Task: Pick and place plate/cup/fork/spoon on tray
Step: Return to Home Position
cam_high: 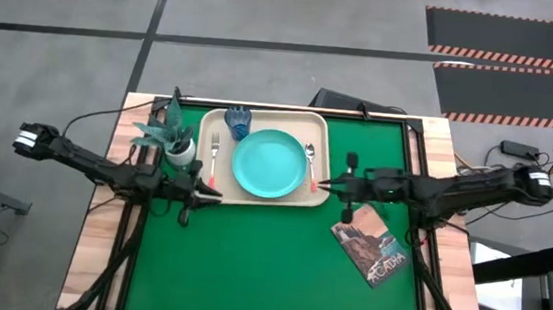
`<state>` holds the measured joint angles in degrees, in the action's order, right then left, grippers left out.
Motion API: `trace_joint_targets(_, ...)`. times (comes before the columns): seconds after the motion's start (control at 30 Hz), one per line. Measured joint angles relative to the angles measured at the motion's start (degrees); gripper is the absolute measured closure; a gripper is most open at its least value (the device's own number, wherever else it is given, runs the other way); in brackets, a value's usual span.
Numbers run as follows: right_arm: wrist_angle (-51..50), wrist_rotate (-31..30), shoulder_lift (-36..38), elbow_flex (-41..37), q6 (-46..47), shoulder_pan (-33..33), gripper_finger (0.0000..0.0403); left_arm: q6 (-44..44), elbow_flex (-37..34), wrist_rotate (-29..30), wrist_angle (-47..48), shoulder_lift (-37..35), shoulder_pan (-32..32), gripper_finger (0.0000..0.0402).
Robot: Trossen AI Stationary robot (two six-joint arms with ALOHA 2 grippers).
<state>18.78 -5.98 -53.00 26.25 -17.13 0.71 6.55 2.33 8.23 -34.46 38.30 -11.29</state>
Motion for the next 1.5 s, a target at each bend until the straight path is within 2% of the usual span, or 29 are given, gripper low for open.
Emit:
trace_joint_targets(0.23,-0.04,-0.02,11.81,-6.54,0.97,0.0,0.0372,-1.12,0.33,-0.07,9.69,-7.95,0.07,0.0339)
trace_joint_targets(0.43,-0.02,-0.02,19.84,-11.69,1.12,0.0,0.0372,-3.62,2.58,1.32,23.51,-19.19,0.07,0.0339)
trace_joint_targets(0.57,-0.04,-0.02,24.06,-15.01,1.02,0.0,0.0372,-4.4,0.85,1.52,24.43,-25.17,0.07,0.0339)
trace_joint_targets(0.73,-0.08,-0.02,28.87,-18.38,0.68,0.0,0.0372,-4.42,-0.79,1.26,30.52,-31.43,0.07,0.0339)
trace_joint_targets(0.87,-0.08,-0.02,32.64,-20.28,0.26,0.0,0.0372,-5.45,-0.83,1.2,30.55,-35.16,0.07,0.0339)
trace_joint_targets(1.0,-0.12,0.02,35.85,-21.83,-1.02,0.0,0.0372,-8.0,-0.83,1.02,30.37,-38.1,0.07,0.0339)
trace_joint_targets(1.5,-0.73,2.13,46.34,-24.47,-6.05,0.04,0.0372,-10.17,-0.87,1.33,28.92,-37.4,0.07,0.0339)
